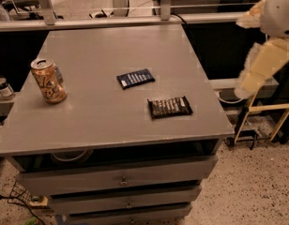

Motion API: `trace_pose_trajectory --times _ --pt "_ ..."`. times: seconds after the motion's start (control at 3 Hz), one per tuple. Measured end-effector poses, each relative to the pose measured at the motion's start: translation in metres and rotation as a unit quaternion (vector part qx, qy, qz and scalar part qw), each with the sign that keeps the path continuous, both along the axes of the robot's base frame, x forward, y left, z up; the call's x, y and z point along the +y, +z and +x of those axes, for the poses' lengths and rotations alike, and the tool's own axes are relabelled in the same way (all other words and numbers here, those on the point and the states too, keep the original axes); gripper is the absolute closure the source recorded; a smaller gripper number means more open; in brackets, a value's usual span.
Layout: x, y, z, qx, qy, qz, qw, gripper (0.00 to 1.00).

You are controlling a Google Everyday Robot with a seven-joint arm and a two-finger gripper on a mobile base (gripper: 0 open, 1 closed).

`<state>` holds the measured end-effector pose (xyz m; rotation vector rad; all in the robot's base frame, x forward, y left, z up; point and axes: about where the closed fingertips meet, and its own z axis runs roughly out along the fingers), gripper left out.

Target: Pick rxbar blueberry

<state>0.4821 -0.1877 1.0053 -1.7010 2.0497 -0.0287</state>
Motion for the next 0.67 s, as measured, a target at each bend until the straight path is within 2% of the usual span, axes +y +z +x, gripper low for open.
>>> trace_pose_trajectory --times 0.33,0.67 --pt "0.033 -0.002 0.054 -0.021 0.020 0.080 0.9964 0.00" --pt "0.038 -0.004 0.067 -0.024 0.022 0.097 0.9947 0.00"
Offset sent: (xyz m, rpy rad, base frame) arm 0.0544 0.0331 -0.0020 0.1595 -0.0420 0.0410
